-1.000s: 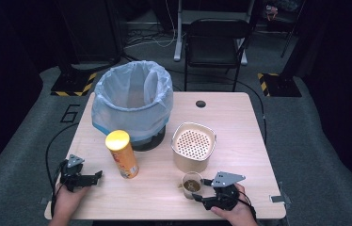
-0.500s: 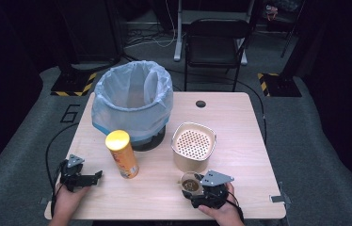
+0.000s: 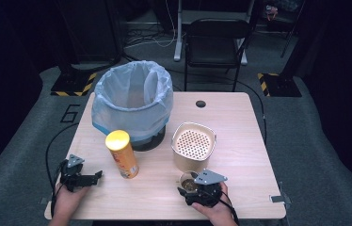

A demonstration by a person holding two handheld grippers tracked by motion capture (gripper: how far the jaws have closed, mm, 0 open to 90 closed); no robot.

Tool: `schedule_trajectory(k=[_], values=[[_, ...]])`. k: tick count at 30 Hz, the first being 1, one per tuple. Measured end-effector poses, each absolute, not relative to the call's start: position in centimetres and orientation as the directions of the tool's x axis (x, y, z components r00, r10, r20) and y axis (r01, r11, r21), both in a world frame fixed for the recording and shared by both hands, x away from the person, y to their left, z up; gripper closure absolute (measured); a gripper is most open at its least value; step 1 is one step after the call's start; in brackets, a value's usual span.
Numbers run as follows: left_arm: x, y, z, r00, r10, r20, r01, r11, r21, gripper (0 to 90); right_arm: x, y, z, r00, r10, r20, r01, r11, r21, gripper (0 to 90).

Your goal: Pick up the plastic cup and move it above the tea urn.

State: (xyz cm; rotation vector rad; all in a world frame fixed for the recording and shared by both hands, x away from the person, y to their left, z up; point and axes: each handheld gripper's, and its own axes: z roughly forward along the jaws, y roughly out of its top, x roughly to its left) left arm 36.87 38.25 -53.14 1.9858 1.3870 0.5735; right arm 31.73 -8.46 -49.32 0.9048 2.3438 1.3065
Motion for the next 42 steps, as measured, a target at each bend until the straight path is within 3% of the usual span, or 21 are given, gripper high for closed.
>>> schedule_trajectory(k=[29, 42], values=[[36.9, 38.2, -53.2, 0.342, 0.94, -0.006, 0.65, -0.232, 0.724, 0.7, 31.8, -9.1, -48.7, -0.804, 0.594, -0.04, 0.319, 0.486, 0.813, 31.7], [36.9, 38.2, -53.2, 0.343, 0.939, -0.007, 0.651, -0.233, 0.723, 0.6, 31.7, -12.4, -47.4, -0.807, 0.59, -0.031, 0.317, 0.476, 0.82, 33.3]])
